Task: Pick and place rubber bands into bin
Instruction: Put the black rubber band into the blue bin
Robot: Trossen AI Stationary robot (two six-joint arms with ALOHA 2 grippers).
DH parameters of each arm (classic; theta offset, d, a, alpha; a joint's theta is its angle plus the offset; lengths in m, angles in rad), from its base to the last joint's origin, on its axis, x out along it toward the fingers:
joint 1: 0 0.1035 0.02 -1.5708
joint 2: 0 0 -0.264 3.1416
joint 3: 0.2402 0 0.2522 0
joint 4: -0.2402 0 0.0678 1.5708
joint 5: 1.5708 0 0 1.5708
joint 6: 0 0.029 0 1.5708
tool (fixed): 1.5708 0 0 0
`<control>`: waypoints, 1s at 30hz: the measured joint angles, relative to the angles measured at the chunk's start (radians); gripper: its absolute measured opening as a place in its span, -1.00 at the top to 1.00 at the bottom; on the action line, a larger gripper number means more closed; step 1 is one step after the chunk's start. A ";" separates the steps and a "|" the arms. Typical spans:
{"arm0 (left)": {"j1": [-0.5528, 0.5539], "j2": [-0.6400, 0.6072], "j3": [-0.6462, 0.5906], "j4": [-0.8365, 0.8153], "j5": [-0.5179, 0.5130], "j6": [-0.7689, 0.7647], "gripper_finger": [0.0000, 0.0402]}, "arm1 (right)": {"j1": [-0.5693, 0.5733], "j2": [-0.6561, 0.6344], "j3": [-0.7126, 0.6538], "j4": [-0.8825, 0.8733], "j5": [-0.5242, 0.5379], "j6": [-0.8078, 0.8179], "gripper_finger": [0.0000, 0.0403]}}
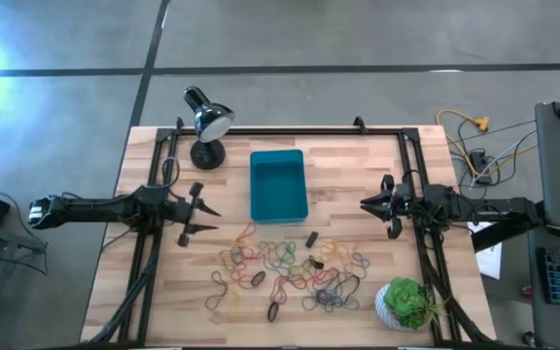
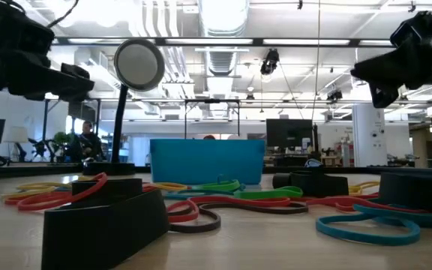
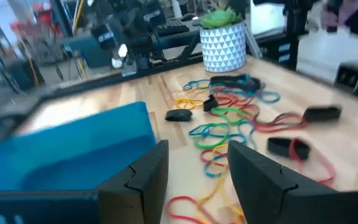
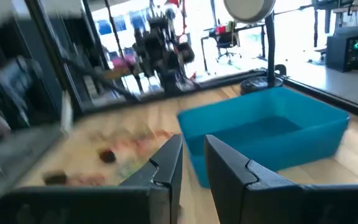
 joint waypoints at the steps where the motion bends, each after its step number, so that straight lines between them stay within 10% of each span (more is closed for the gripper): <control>1: 0.000 0.000 0.000 0.004 0.000 -0.064 0.25 | 0.000 0.000 0.000 0.022 0.000 0.055 0.69; 23: 0.002 -0.002 0.000 0.203 0.003 -0.257 0.25 | 0.000 0.000 0.000 0.247 0.024 0.290 0.68; 30: 0.002 0.015 0.000 0.203 0.002 -0.256 0.25 | 0.000 0.017 0.000 0.258 0.033 0.116 0.69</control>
